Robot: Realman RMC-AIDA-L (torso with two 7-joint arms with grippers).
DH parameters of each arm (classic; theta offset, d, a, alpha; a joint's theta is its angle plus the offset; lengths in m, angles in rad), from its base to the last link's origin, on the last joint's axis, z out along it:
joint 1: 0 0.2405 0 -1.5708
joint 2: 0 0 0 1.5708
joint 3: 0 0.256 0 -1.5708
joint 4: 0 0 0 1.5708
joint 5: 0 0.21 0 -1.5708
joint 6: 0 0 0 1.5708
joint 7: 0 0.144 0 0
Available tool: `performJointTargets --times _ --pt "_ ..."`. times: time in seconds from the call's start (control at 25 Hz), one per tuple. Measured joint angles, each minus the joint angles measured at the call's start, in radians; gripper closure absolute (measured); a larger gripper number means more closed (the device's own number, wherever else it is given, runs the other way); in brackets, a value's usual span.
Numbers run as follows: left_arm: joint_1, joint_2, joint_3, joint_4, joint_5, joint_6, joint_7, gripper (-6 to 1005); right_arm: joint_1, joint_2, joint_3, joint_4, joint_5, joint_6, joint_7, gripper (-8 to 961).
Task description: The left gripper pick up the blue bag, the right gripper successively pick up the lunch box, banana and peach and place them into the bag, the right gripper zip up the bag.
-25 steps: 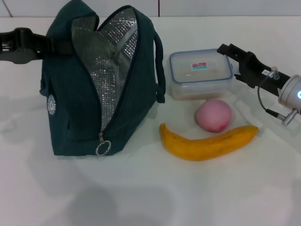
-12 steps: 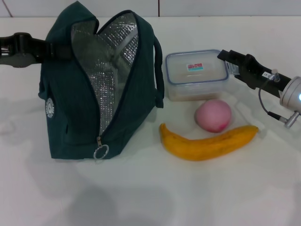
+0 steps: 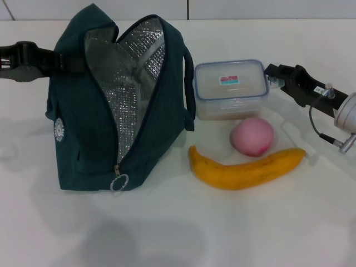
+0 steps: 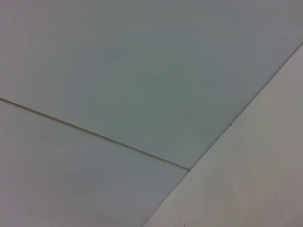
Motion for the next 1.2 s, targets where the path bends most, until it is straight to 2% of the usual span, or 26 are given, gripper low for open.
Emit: performJointTargets --times 0.24,0.48,0.84,1.2 --pt "0.000 -0.002 0.000 -0.001 0.000 0.001 0.006 953 -0.009 0.000 0.003 -0.002 0.003 -0.020 -0.005 802" --pt "0.007 -0.002 0.000 -0.001 0.000 0.002 0.009 953 -0.020 0.000 0.005 -0.017 0.026 -0.065 -0.035 856" --pt "0.012 -0.001 0.000 -0.002 -0.001 0.002 0.019 953 -0.033 0.000 0.004 -0.028 0.035 -0.103 -0.044 860" --pt "0.014 0.000 -0.008 -0.002 -0.001 -0.004 0.031 953 -0.091 0.000 0.005 -0.059 0.149 -0.219 -0.043 859"
